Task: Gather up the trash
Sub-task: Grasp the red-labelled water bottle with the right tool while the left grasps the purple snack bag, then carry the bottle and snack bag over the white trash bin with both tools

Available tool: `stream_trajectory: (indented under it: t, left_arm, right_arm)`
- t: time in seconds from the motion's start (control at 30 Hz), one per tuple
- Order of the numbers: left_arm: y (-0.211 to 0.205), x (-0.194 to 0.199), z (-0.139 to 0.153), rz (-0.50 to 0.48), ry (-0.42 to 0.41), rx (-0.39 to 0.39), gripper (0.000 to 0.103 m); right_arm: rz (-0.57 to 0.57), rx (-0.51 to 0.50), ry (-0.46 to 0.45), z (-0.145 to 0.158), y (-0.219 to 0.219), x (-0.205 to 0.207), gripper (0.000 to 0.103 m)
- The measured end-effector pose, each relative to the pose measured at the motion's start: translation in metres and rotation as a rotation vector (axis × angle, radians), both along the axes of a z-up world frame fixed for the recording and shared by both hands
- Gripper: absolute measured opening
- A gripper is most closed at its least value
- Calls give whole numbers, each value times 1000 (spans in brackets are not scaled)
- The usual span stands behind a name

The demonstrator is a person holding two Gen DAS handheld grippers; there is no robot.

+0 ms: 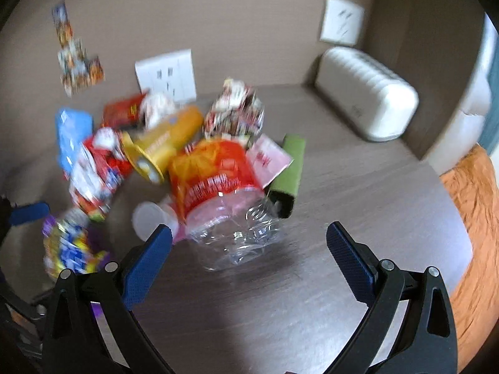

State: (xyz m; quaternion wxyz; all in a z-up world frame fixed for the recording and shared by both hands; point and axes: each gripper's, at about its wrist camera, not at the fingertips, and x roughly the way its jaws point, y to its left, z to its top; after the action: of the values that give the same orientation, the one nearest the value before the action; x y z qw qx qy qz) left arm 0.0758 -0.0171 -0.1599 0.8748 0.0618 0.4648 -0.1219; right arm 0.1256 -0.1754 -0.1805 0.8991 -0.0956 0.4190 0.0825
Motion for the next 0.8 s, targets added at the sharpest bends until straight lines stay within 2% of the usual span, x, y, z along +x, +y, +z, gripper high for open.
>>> stream_trajectory:
  t: [0.1, 0.17, 0.2, 0.23, 0.27, 0.37, 0.53, 0.8]
  left_arm:
    - [-2, 5, -12, -1, 34, -28, 97]
    - [-3, 9, -16, -2, 43, -49, 89]
    - [-3, 9, -17, -4, 45, -54, 88]
    - [-3, 9, -16, -5, 36, -63, 85]
    - [-3, 10, -15, -7, 29, -66, 84]
    - [0, 8, -14, -6, 22, -66, 80]
    - [11, -3, -2, 2, 7, -90, 78]
    - [4, -24, 37, -48, -74, -99, 78]
  right_arm:
    - [50, -14, 28, -13, 8, 10, 99]
    - [78, -3, 30, -17, 13, 12, 97]
    - [89, 6, 30, -19, 15, 13, 90]
    - [99, 13, 35, -21, 17, 14, 78]
    - [112, 24, 45, -22, 18, 15, 74]
    - [120, 19, 50, -23, 22, 12, 74]
    - [109, 55, 22, -5, 13, -6, 74]
    - [12, 203, -44, 44, -19, -44, 74]
